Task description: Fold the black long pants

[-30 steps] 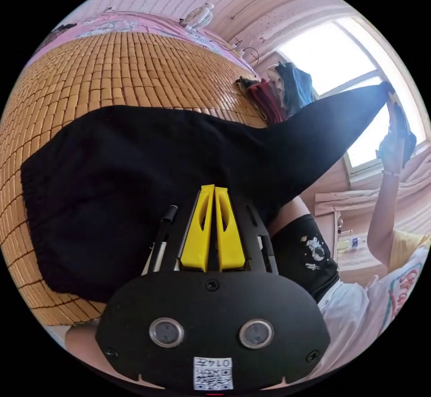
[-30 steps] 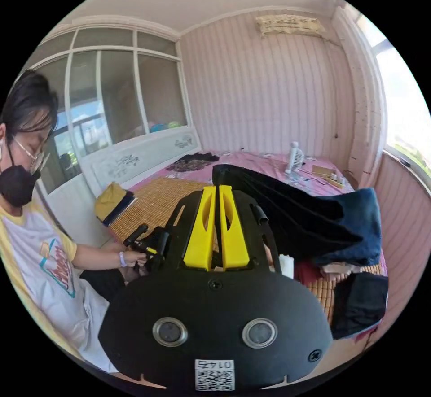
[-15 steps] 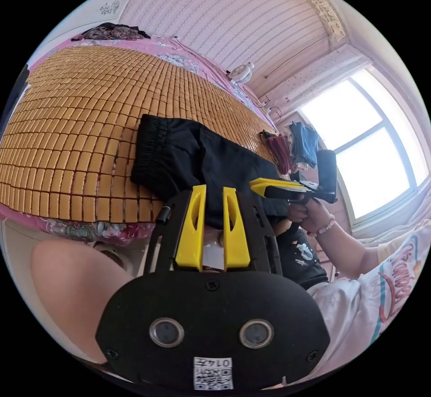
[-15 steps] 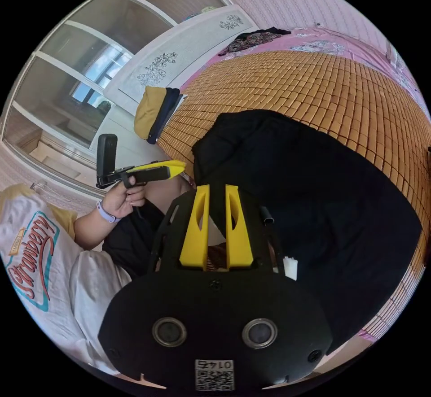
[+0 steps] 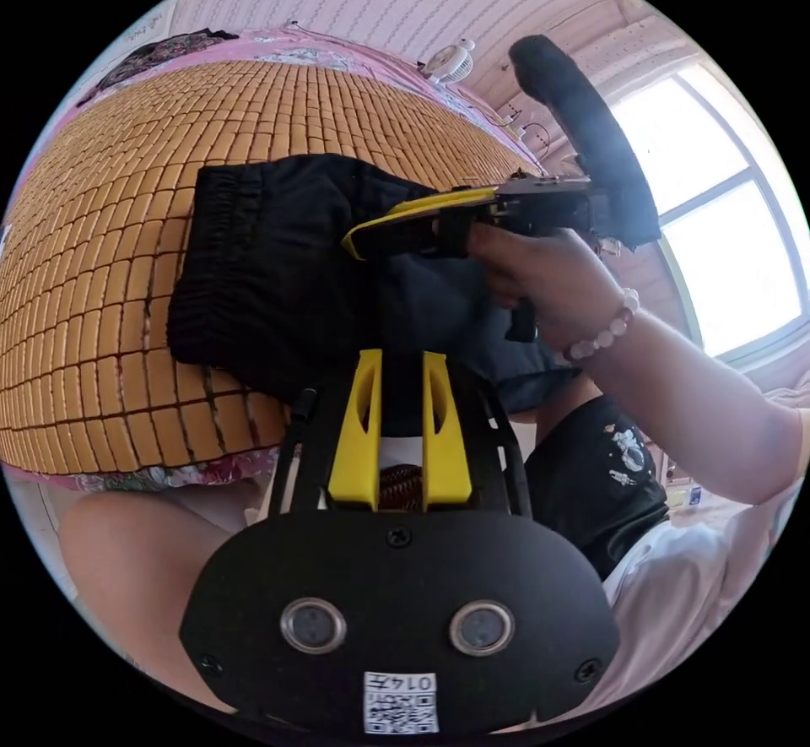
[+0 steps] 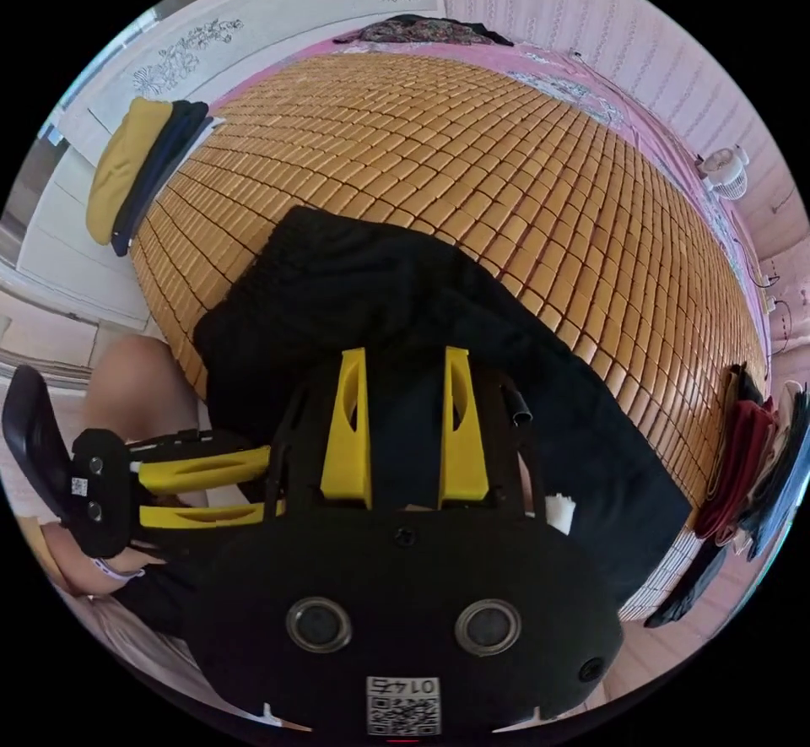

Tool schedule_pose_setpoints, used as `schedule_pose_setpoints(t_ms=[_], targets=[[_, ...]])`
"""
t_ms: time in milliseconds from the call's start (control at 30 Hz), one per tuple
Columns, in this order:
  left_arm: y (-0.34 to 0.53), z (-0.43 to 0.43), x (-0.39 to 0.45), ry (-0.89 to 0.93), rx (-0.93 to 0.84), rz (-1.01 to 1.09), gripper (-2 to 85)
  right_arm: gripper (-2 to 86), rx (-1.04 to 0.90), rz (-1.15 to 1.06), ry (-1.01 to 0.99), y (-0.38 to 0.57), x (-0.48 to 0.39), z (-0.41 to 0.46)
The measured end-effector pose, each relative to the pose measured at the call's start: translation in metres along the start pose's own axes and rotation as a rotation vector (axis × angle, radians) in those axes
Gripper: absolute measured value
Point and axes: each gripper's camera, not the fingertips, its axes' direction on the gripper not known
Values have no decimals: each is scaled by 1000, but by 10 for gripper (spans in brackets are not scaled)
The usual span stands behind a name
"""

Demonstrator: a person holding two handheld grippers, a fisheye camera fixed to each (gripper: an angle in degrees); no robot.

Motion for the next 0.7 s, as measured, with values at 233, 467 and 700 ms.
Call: schedule_pose_setpoints(t_ms=[233,467,700], targets=[[9,-18,34,-77,63,165,2,35,125,129,-202,25,31,-11],[19,-31,61,-55,145,275,-8,13,270,257,-384,55,71,-34],[24,-72,81,77,259,316,-8,11,468,255,-479,82,83,-91]])
